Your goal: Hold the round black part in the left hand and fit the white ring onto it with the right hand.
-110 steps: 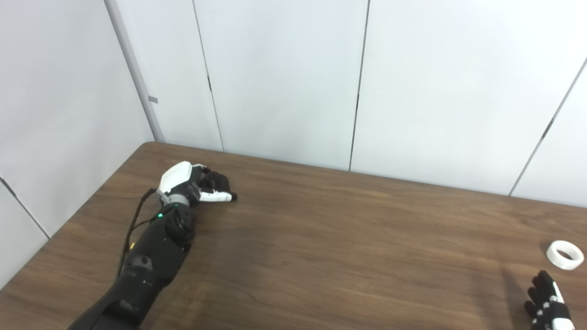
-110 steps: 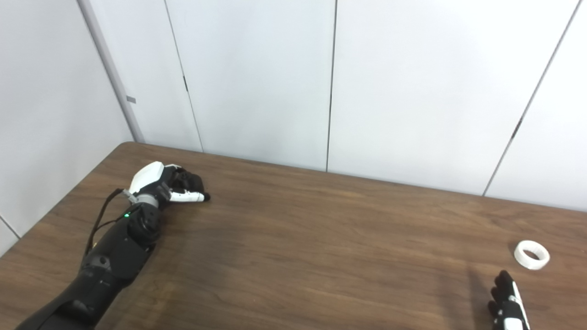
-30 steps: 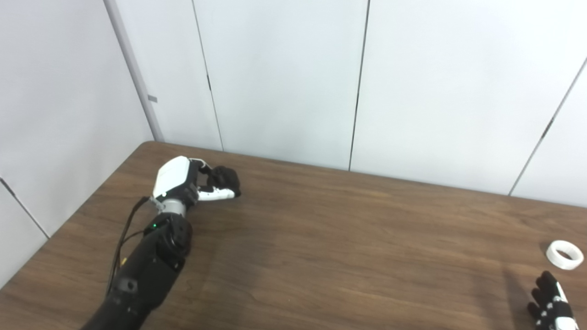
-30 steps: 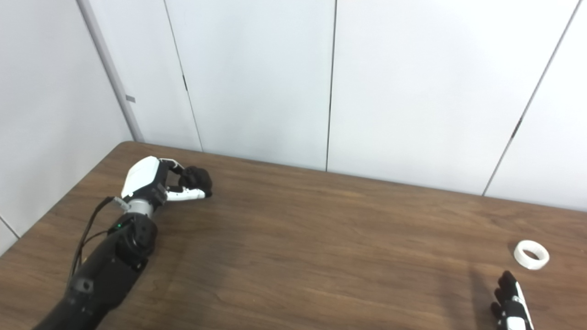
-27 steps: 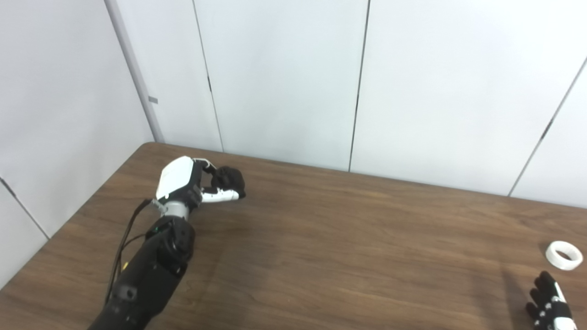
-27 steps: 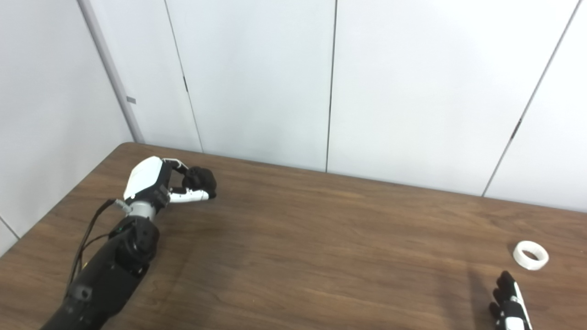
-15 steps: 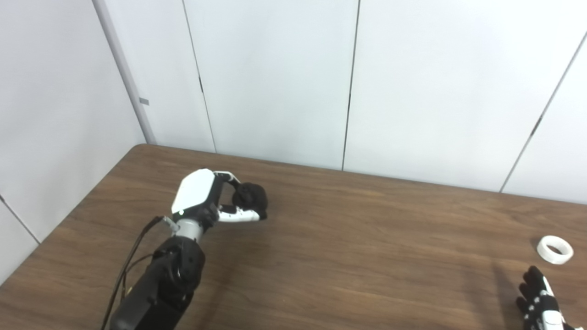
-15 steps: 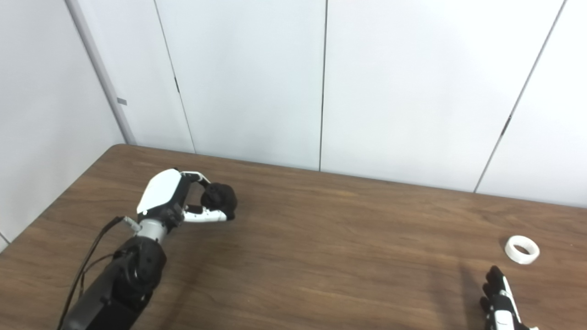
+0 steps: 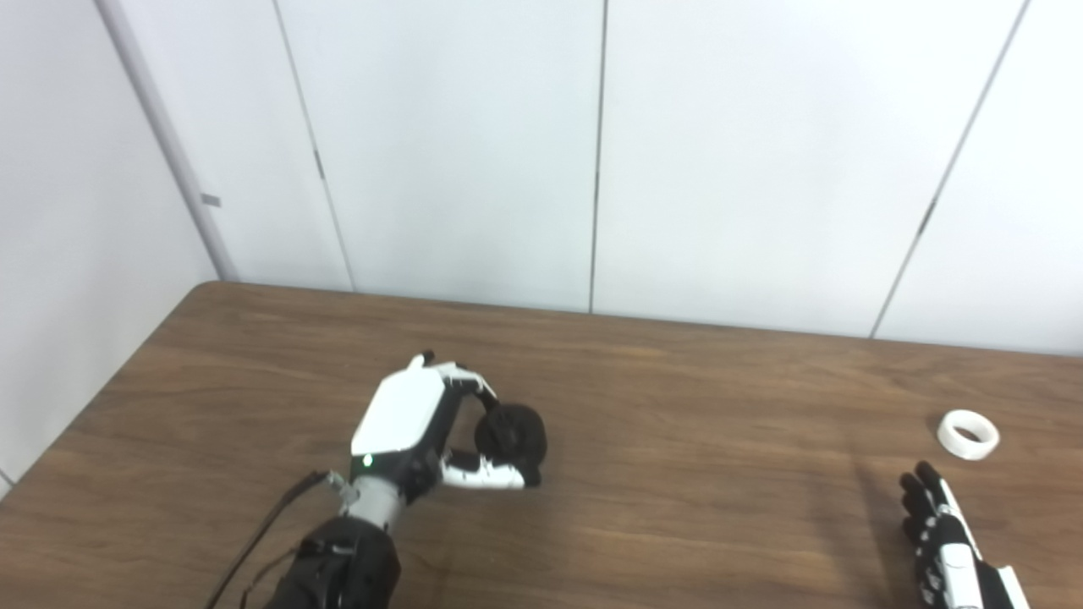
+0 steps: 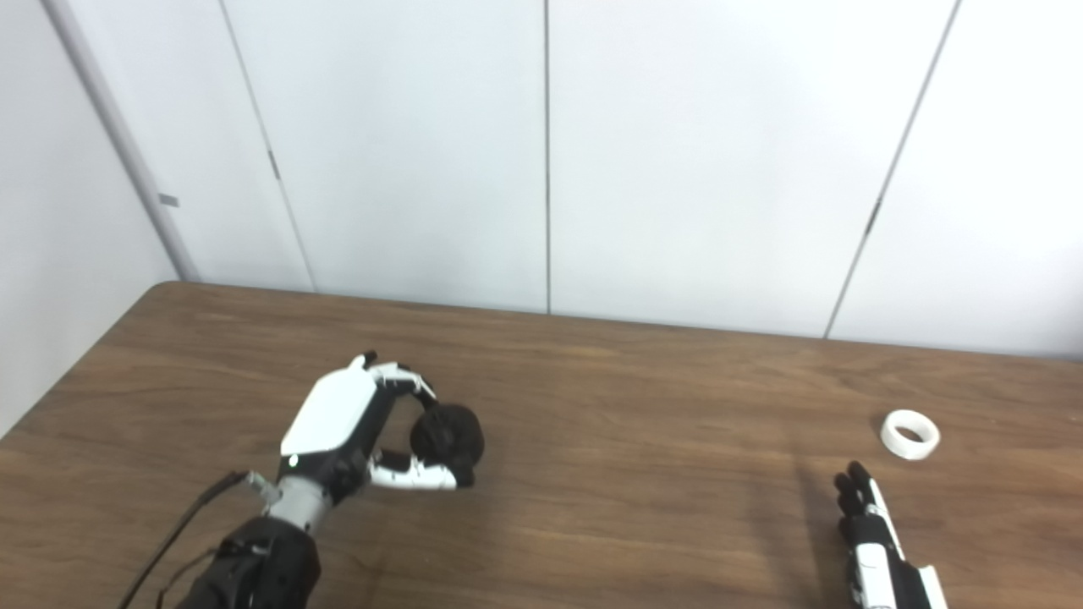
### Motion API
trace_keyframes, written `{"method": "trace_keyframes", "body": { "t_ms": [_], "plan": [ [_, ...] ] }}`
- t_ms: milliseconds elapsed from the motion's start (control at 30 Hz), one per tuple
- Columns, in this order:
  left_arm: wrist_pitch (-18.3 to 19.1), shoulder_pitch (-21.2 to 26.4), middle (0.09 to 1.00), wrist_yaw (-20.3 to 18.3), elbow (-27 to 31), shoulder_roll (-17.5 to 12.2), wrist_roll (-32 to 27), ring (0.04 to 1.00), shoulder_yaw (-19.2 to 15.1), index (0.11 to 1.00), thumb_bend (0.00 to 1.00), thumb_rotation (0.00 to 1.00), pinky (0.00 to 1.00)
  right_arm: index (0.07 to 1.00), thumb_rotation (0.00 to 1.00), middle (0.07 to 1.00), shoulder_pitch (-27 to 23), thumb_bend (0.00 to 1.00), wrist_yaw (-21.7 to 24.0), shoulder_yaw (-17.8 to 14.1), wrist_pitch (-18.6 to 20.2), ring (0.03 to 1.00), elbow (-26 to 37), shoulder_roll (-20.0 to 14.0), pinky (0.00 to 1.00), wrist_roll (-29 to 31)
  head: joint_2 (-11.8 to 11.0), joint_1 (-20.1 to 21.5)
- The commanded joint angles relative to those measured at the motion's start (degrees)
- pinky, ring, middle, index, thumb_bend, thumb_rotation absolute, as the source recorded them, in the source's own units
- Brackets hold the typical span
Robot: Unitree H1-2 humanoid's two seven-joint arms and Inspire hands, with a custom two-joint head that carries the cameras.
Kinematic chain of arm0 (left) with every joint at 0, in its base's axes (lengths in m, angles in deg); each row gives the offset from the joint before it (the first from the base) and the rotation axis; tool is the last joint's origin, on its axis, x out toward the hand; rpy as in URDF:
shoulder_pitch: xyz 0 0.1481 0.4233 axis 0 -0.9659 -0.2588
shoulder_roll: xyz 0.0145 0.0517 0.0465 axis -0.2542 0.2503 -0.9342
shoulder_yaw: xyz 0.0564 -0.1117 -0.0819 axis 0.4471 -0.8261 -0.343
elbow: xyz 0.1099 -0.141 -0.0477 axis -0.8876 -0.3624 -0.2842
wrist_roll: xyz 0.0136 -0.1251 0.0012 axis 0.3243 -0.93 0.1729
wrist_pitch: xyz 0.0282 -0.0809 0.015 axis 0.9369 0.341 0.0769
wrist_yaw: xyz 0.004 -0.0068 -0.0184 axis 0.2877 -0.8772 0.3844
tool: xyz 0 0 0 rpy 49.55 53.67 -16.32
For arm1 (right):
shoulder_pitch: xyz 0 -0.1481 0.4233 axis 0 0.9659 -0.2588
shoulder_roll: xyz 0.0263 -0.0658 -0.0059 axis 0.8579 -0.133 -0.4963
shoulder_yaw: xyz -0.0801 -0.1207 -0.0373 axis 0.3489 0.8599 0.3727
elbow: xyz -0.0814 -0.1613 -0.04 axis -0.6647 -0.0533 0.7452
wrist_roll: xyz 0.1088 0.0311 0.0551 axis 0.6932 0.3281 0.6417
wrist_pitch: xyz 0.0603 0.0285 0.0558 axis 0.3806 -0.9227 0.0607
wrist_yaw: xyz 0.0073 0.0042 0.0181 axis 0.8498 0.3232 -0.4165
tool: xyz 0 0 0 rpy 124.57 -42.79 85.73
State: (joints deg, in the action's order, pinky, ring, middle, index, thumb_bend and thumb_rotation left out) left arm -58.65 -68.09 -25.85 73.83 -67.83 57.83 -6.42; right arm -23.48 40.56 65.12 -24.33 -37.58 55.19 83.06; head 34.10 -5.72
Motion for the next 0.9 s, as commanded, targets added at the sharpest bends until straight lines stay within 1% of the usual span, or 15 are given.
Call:
{"method": "trace_keyframes", "body": {
  "t_ms": [0, 100, 167, 333, 433, 567, 767, 867],
  "plan": [
    [-3.0, 0.4, 0.741, 0.5, 3.2, 0.0, 2.1, 0.860, 0.3, 0.483, 0.52, 0.05, 1.00, 0.962, 1.00, 0.957, -1.0, 0.52, -0.2, 0.3, -1.7, 0.985, 0.5, 0.4, 1.00, -0.6, 0.5, 0.8],
    [-4.9, -0.9, 0.735, 0.6, 3.6, 0.8, 3.3, 0.847, 1.2, 0.483, 0.52, 0.05, 1.00, 0.952, 1.00, 0.952, -1.2, 0.54, -0.4, 0.8, -2.0, 0.985, 0.5, 0.3, 1.00, -1.9, 1.1, 2.2],
    [-6.0, -1.9, 0.737, 0.4, 3.9, 1.5, 3.9, 0.847, 1.6, 0.483, 0.52, 0.05, 1.00, 0.950, 1.00, 0.953, -1.3, 0.55, -0.5, 1.0, -1.4, 0.992, 0.8, 0.5, 1.00, -2.1, 1.7, 3.2],
    [-7.5, -4.2, 0.750, -1.0, 5.0, 3.0, 6.1, 0.853, 2.7, 0.483, 0.52, 0.06, 1.00, 0.945, 1.00, 0.948, -1.5, 0.54, -1.1, 1.4, 1.3, 0.993, 2.5, 1.2, 1.00, -2.8, 2.8, 4.4],
    [-8.7, -5.3, 0.754, -1.6, 5.8, 3.8, 6.6, 0.858, 3.3, 0.483, 0.52, 0.06, 1.00, 0.935, 1.00, 0.939, -1.7, 0.54, -1.7, 1.8, 2.3, 0.992, 3.4, 1.4, 1.00, -4.7, 3.8, 5.2],
    [-10.2, -6.6, 0.755, -2.1, 6.0, 4.8, 7.7, 0.859, 3.7, 0.483, 0.52, 0.06, 1.00, 0.929, 1.00, 0.936, -2.0, 0.55, -1.9, 1.9, 4.6, 0.989, 5.1, 1.9, 1.00, -4.8, 5.0, 5.9],
    [-12.9, -8.3, 0.755, -1.1, 4.8, 5.3, 10.8, 0.864, 5.1, 0.483, 0.52, 0.06, 1.00, 0.923, 1.00, 0.929, -2.4, 0.57, -2.0, 2.0, 6.8, 0.970, 7.0, 2.1, 1.00, -5.9, 6.7, 6.8],
    [-13.9, -9.1, 0.751, -0.5, 3.9, 5.8, 11.6, 0.863, 5.4, 0.483, 0.52, 0.06, 1.00, 0.921, 1.00, 0.932, -2.7, 0.59, -1.9, 1.9, 8.0, 0.979, 7.8, 2.2, 1.00, -5.8, 7.3, 7.2]
  ]
}}
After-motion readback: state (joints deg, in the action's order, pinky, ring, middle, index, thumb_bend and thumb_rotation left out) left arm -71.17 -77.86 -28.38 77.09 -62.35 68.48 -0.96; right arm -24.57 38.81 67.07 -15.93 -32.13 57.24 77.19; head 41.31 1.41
